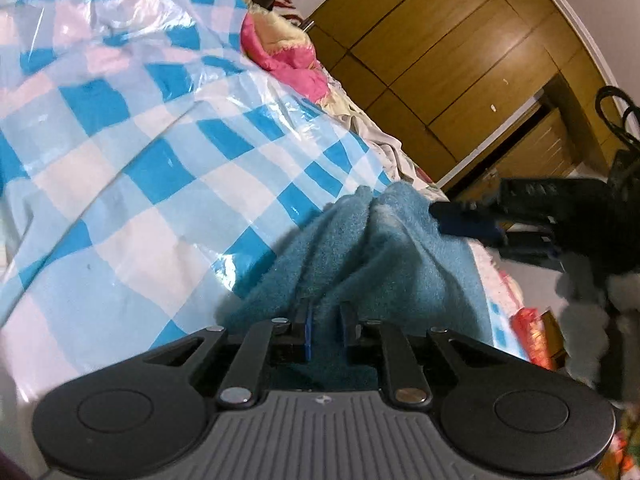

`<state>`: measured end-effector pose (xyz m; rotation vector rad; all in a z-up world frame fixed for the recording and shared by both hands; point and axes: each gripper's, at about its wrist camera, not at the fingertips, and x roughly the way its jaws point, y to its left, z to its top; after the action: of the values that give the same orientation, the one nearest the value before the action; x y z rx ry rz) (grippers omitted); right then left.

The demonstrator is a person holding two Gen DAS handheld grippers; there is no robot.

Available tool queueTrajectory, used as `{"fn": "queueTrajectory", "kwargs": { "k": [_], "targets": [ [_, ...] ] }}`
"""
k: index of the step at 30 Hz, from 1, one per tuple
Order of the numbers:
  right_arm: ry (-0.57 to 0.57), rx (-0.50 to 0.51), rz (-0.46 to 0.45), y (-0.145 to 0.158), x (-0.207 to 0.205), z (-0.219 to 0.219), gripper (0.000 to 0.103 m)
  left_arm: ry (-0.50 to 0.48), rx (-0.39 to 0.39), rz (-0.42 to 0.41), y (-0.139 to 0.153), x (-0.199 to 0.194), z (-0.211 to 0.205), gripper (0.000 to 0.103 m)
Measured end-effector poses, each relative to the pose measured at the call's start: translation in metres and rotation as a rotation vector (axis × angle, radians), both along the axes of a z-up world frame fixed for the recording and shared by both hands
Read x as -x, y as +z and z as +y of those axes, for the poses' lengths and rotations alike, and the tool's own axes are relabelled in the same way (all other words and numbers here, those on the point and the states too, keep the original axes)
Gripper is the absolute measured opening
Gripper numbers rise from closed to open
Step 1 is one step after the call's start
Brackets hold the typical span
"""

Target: Fold small clothes

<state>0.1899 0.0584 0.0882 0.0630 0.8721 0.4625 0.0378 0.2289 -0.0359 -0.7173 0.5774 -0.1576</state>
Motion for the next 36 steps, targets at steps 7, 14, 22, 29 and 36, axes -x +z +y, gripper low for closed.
{"fn": "queueTrajectory", "kwargs": {
  "k": [7,14,22,29,36],
  "targets": [
    [0.028,0.029,0.072,-0.016,0.019,0.006,0.052,0.0,-0.049,-0.008,0.011,0.006,-0.004,0.029],
    [0.033,0.122,0.083,-0.021,0.007,0.042,0.058,0.036,-0.021,-0.091,0.029,0.009,0.017,0.028],
    [-0.005,0.03,0.188,-0.031,0.002,0.027,0.017,-0.1,-0.26,-0.005,0.022,-0.055,-0.013,0.027],
    [-0.02,-0.115,0.199,-0.022,-0.002,0.03,0.011,-0.124,-0.271,0.025,0.011,-0.062,-0.01,0.026],
    [-0.043,-0.189,0.266,-0.05,-0.019,0.044,0.008,-0.083,-0.198,0.048,0.007,-0.057,0.013,0.025]
  ]
}}
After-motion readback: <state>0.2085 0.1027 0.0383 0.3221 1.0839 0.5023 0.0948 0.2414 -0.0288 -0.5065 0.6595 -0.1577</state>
